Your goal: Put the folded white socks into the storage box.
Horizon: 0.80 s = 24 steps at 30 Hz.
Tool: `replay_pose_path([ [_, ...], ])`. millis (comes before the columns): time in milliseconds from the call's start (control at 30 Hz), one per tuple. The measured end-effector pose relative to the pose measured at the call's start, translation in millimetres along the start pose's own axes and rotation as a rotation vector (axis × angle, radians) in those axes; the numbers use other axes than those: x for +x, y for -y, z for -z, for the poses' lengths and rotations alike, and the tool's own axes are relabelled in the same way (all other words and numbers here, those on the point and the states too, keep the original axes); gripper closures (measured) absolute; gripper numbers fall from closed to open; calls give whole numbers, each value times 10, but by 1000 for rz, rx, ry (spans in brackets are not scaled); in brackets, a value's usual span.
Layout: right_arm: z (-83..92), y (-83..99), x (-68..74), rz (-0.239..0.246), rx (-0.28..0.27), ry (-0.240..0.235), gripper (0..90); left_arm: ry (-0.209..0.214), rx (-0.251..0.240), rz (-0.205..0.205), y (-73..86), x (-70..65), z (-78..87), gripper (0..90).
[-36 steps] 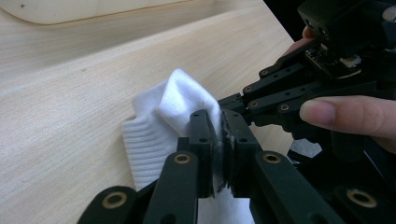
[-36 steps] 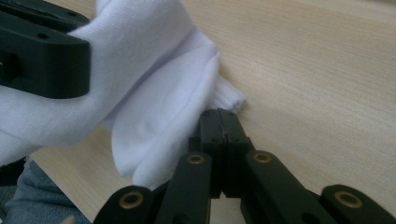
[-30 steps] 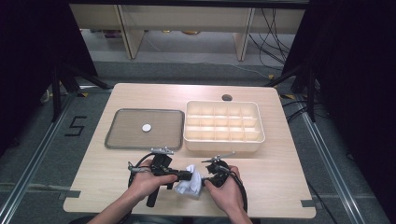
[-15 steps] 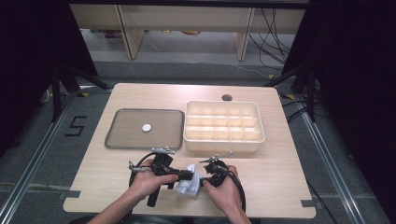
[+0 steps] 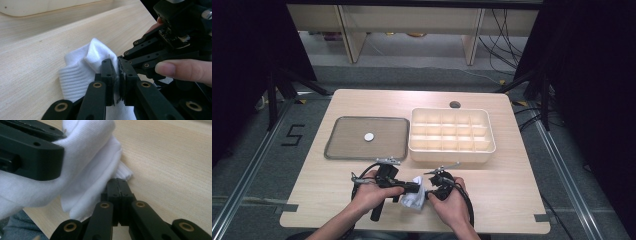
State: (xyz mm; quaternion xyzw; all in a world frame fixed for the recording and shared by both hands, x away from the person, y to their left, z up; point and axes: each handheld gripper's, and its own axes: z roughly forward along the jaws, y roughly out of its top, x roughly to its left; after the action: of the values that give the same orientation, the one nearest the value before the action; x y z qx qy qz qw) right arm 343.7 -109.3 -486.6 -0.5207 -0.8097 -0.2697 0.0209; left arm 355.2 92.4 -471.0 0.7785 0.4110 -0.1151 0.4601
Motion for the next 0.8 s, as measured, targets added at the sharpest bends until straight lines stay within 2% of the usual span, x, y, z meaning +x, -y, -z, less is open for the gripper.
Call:
replay_pose_path([
  [67, -2, -1, 15, -8, 0, -5, 900, -8, -3, -1, 2, -6, -6, 827],
  [100, -9, -3, 8, 3, -1, 9, 900, -7, -3, -1, 2, -6, -8, 827],
  [167, -15, -4, 2, 20, -4, 0, 900, -10, -2, 1, 5, -9, -14, 827],
  [200, -12, -3, 13, 6, 0, 3, 900, -14, -1, 1, 6, -12, -14, 827],
  [367, -4, 1, 27, 10, -10, -12, 900, -17, -2, 2, 8, -17, -17, 826],
  [400, -7, 1, 29, 11, -12, -12, 900, 3, 1, 2, 8, -6, -19, 826],
  [567, -25, -1, 19, 31, -23, -23, 900, -3, -1, -2, 11, -8, -34, 825],
  [600, -21, -5, 34, 0, -11, -21, 900, 2, 1, -2, 10, -6, -34, 825],
  [800, -27, 6, 46, 14, -15, -16, 900, 3, -2, 2, 15, -15, -44, 823],
])
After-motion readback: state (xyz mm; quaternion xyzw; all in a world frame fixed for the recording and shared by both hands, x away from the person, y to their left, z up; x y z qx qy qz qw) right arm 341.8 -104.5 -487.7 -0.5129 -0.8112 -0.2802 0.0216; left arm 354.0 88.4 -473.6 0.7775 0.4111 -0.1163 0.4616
